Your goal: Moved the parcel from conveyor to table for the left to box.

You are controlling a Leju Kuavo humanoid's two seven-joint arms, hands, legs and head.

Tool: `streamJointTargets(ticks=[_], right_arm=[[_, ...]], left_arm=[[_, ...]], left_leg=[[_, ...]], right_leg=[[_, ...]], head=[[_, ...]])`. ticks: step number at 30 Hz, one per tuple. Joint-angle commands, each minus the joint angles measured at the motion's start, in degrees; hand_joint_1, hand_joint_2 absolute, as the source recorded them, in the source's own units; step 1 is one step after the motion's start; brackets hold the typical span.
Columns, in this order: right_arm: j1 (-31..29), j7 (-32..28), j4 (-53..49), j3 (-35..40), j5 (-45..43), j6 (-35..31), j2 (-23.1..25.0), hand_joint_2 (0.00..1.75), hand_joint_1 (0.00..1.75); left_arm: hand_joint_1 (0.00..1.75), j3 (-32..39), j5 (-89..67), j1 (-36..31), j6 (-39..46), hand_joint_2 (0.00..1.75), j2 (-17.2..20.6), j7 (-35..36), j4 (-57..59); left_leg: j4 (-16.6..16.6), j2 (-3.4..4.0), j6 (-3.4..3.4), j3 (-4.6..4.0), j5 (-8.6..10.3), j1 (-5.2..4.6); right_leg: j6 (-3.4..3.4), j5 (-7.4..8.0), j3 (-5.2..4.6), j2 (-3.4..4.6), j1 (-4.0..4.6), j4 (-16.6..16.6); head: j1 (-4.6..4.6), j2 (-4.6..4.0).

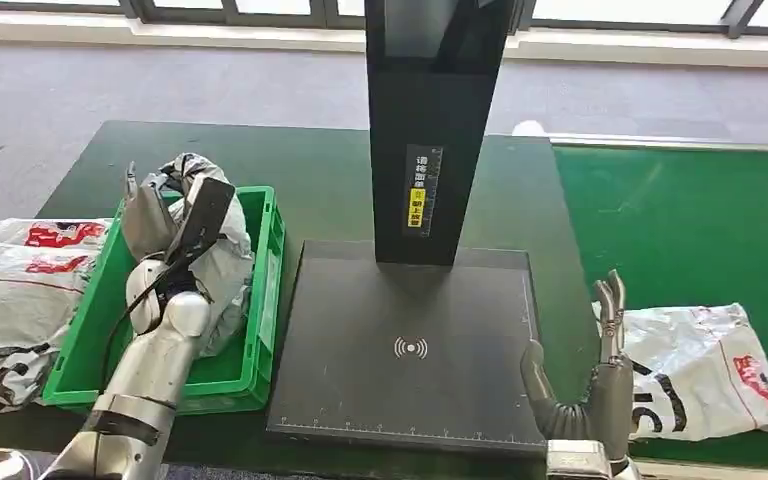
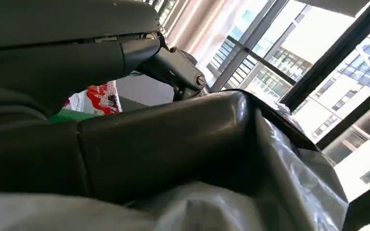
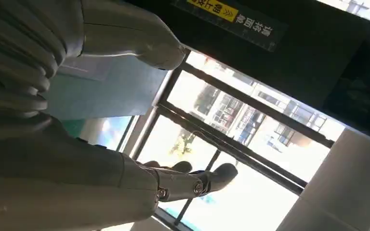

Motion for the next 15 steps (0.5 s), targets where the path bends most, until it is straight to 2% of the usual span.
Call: streamJointTargets(ticks=[1,15], right_arm=[[-1.3,0.42,1.59,-3.92,0.15,0.08,1.19,1.75,0.0],[-1.28,0.66,1.39,-3.93,1.22,-0.44,1.5,1.75,0.0]], left_arm=[[0.0,-1.53,-5.95,1.24,-2.34,0.0,-0.8,3.26,-1.57],[0.0,0.06,-9.38,3.1,-0.21,0.0,-2.12,3.72,-6.75]], left_leg=[[-0.04,0.01,0.0,0.03,0.01,0.02],[-0.15,0.03,-0.02,0.1,0.04,0.02]], right_leg=[[-0.03,0.02,0.05,-0.04,0.03,-0.07],[-0.07,0.04,0.13,-0.06,0.04,-0.18]], head=[[0.0,-0.02],[0.0,-0.02]])
